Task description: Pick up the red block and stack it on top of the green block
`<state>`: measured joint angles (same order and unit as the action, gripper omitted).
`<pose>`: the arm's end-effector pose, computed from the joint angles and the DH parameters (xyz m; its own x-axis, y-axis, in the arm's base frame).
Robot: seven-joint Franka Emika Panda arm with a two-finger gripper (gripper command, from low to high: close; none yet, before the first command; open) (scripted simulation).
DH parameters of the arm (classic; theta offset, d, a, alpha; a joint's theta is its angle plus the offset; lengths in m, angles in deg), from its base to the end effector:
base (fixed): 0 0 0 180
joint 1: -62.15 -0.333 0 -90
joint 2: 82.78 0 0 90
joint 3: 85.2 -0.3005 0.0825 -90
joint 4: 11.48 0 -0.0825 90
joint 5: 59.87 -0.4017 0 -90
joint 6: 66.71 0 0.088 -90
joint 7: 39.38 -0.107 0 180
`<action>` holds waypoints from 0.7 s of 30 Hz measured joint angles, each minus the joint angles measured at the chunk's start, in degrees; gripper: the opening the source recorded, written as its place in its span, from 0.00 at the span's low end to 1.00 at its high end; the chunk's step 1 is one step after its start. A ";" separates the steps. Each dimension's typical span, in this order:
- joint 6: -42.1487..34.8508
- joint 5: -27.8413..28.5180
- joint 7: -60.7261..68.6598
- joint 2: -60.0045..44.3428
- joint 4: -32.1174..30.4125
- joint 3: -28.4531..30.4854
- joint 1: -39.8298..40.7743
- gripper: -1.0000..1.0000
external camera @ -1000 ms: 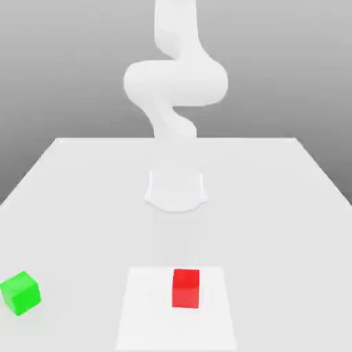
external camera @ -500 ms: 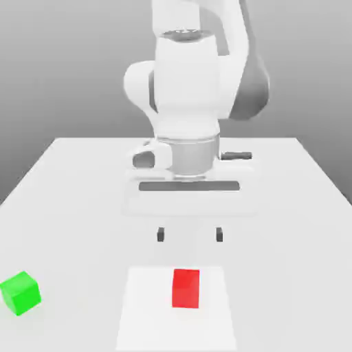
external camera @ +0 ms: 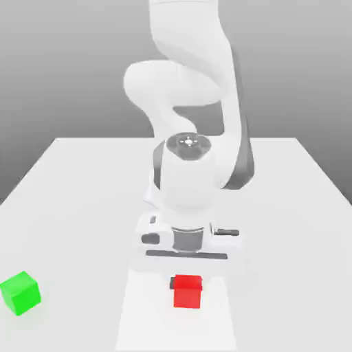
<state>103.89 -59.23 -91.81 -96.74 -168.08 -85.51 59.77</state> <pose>0.3874 0.0192 0.1151 0.6545 -0.7561 0.0008 -0.7561 -0.6545 -0.0002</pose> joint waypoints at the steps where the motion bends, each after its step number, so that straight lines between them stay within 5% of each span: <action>1: -1.12 0.03 0.00 1.31 -0.19 -0.04 0.04 0.00; 7: -10.80 -0.70 1.37 11.52 -0.79 0.62 2.34 0.00; 16: -21.22 -3.61 17.21 6.99 13.86 11.47 23.98 0.00; 21: -15.48 -7.86 22.57 -1.92 16.94 11.21 28.13 0.00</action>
<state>88.41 -67.09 -69.24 -98.66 -151.14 -74.30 87.90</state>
